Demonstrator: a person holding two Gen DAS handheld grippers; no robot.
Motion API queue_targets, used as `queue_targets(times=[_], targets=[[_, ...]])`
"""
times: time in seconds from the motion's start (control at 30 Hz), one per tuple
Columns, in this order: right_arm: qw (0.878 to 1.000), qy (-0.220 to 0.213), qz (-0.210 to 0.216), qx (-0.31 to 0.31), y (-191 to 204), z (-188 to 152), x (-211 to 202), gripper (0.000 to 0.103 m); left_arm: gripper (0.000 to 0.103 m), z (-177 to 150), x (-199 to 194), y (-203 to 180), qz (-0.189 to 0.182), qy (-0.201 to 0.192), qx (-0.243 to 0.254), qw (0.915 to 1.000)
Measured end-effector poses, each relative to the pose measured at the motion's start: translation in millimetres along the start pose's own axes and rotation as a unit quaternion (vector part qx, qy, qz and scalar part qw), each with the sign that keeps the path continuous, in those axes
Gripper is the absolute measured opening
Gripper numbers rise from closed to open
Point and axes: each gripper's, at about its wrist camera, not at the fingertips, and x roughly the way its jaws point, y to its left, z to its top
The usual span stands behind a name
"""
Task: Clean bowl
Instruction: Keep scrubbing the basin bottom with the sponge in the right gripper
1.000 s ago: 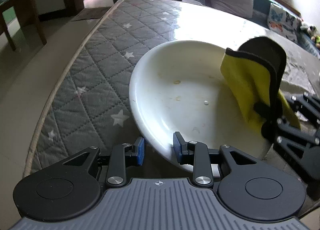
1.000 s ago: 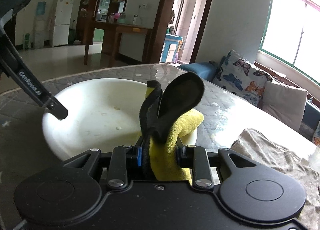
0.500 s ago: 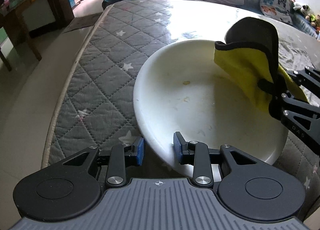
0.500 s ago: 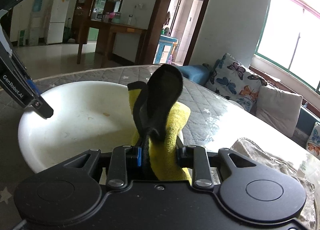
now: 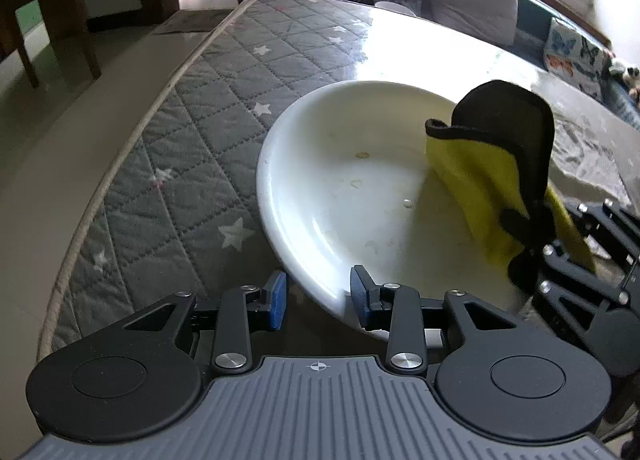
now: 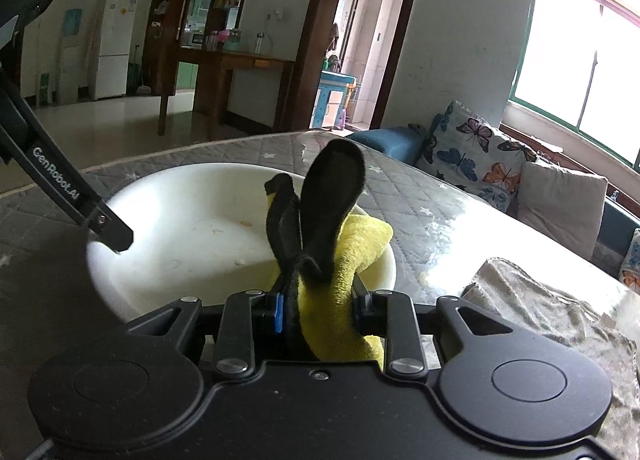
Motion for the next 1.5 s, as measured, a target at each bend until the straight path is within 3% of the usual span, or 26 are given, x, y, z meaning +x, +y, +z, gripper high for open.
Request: queue_targets(times=[0.2,0.63,1.03,1.5], targets=[[1.000,-0.002,0.010,0.021,6.4,0.2,-7.3,0.030,0.037,-5.6,-7.2,-3.6,-0.008,0.004,-0.045,0.9989],[0.998,-0.014,0.031,0.050,14.6,0.3,-16.8,0.030,0.040,-16.9,-12.0,-16.9,0.002,-0.003,-0.085,0.9964],[0.999,-0.010,0.012,0.044,-7.2,-7.6,-6.0,0.030,0.034,-12.7,-11.0,-12.9,0.002,-0.005,-0.057,0.9984],[1.000,-0.011,-0.015,-0.006,-38.7,-6.0,24.8,0.030,0.033,5.6,1.8,-12.8,0.010,-0.001,0.044,0.9990]])
